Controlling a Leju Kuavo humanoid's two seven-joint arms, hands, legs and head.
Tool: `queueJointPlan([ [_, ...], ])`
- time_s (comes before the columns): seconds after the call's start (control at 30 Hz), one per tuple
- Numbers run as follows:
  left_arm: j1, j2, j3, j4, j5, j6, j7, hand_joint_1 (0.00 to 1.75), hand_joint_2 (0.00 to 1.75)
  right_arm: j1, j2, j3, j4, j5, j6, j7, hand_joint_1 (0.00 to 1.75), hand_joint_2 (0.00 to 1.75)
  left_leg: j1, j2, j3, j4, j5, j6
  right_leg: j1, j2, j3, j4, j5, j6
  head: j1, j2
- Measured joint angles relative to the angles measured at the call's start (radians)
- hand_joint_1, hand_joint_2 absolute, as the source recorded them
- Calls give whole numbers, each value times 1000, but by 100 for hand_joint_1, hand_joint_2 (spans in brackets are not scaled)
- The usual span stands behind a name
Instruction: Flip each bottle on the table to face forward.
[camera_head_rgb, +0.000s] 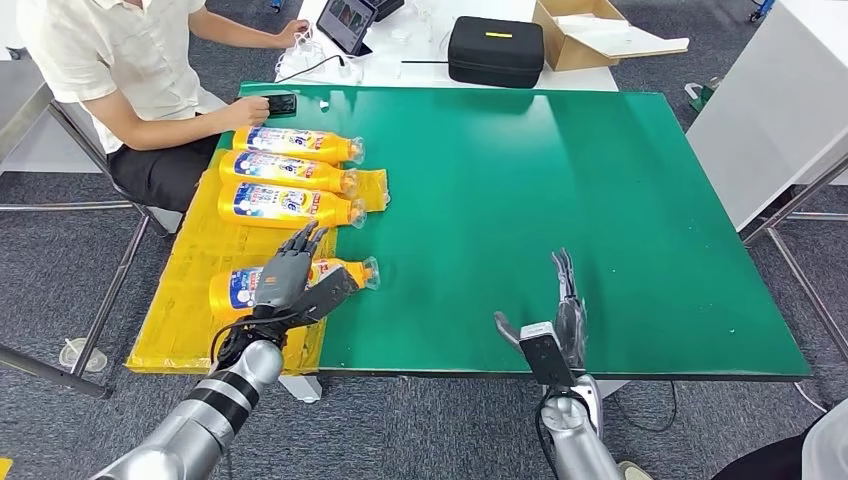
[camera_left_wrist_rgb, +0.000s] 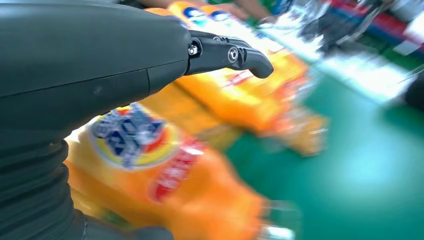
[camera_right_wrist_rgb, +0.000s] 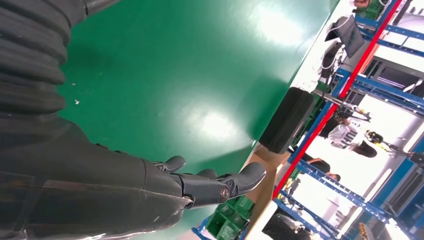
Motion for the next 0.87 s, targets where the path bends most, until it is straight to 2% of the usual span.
queueJointPlan([
  [0.1, 71, -31, 12, -133, 139, -22, -76, 0, 175, 14, -1, 3, -8, -10, -8, 0, 0, 175, 0, 0, 0, 0, -1, 1, 0, 0, 0, 0, -1, 0, 0, 0],
  [0.23, 175, -64, 5, -335, 344, -85, -97, 0, 175, 39, -2, 6, -36, -40, -8, -1, 0, 175, 0, 0, -1, 0, -3, 1, 0, 0, -1, 0, -1, 0, 0, 0],
  [0.3, 205, -69, -11, -415, 392, -79, -95, 0, 175, 55, -3, 9, -64, -102, 58, -1, 0, 175, 0, 0, -1, 0, -3, 1, 0, 0, -1, 0, -1, 0, 0, 0],
  [0.43, 232, -68, -41, -511, 431, -60, -92, 0, 175, 80, 13, 2, -118, -328, 334, -1, 0, 0, 1, 0, 0, 0, -2, 0, 1, 0, -1, 0, -1, 0, 0, 0],
  [0.53, 245, -70, -56, -552, 476, -56, -85, 0, 175, 95, 41, -19, -142, -368, 399, -1, 0, 0, 1, 0, 0, 0, -2, 0, 1, 0, -1, 0, -1, 0, 0, 0],
  [0.77, 268, -105, -56, -567, 730, -5, -15, 0, 175, 121, 88, -19, -199, -276, 329, 18, 0, 0, 1, 0, -1, 0, -2, 0, 1, 0, -1, 0, -1, 0, 0, 0],
  [0.83, 268, -113, -55, -556, 784, 2, -15, 0, 175, 125, 95, -6, -215, -253, 297, 22, 0, 87, 1, 0, -1, 0, -2, 0, 1, 0, -1, 0, -1, 0, 0, 0],
  [0.87, 268, -115, -54, -554, 796, 2, -16, 0, 175, 125, 97, -2, -219, -248, 288, 23, 0, 116, 1, 0, -1, 0, -2, 0, 1, 0, -1, 0, -1, 0, 0, 0],
])
